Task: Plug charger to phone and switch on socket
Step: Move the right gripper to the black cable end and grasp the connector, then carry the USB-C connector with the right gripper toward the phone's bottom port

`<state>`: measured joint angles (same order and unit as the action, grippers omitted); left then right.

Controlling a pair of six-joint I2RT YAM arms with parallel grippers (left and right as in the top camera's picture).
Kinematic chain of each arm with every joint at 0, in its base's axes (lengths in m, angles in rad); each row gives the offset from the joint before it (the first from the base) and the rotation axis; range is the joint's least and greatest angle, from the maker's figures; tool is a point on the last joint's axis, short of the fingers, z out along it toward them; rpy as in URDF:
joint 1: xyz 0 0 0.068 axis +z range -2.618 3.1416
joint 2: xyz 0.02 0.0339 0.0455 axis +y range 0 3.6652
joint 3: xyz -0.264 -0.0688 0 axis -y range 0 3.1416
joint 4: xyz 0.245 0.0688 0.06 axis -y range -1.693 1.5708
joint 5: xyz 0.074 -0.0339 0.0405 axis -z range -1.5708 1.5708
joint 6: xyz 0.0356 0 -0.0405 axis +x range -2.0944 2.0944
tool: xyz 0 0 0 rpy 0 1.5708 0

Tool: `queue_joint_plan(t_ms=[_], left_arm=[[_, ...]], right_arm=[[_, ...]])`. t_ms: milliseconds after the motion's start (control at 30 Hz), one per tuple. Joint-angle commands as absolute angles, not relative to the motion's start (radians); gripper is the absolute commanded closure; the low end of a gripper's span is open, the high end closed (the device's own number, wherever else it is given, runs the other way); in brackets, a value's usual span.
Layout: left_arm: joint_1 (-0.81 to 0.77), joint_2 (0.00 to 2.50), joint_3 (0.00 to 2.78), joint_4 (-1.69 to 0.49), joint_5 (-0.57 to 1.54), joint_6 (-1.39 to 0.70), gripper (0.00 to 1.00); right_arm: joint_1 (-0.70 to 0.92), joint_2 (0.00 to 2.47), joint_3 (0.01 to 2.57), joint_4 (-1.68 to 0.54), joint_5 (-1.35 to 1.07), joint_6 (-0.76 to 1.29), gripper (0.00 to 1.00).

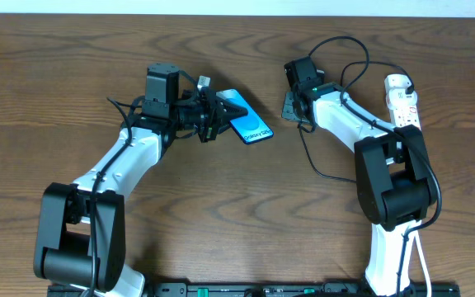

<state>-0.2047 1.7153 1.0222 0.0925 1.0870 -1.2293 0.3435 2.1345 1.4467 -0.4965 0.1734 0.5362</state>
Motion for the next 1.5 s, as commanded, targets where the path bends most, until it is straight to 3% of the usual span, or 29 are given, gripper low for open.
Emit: queue_joint_plan(t_ms=[0,67,133,267,367,500,633,900,1200,1467], left_arm=[[-0.204,1.714,1.045,0.097,1.118,-1.211,0.92],[-0.204,1.714,1.045,0.097,1.118,-1.211,0.92],[-0.204,1.714,1.045,0.097,1.118,-1.211,0.92],[-0.204,1.714,1.045,0.09,1.118,-1.211,0.92],[-0.204,1.714,1.045,0.09,1.118,-1.211,0.92],[-0.204,1.714,1.045,0.09,1.118,-1.211,0.92],[-0.204,1.714,1.045,0.09,1.118,-1.211,0.92],[-0.204,1.714,1.045,0.09,1.116,-1.211,0.92],[-0.202,1.715,1.045,0.1,1.138,-1.158,0.93],[-0.201,1.724,1.045,0.359,1.284,-1.065,0.92]], right_arm=[[0.352,2.177,1.445,-0.5,0.176,0.515,0.81],[0.35,2.177,1.445,-0.496,0.2,0.515,0.78],[0.349,2.177,1.445,-0.487,0.223,0.515,0.68],[0.35,2.178,1.445,-0.453,0.244,0.514,0.65],[0.345,2.178,1.445,-0.427,0.26,0.514,0.71],[0.344,2.178,1.445,-0.43,0.254,0.515,0.89],[0.347,2.178,1.445,-0.469,0.248,0.514,0.99],[0.347,2.11,1.452,-0.518,0.179,0.32,0.99],[0.327,1.711,1.453,-0.783,-0.148,0.293,0.99],[0.326,1.385,1.449,-1.092,-0.318,0.098,0.99]])
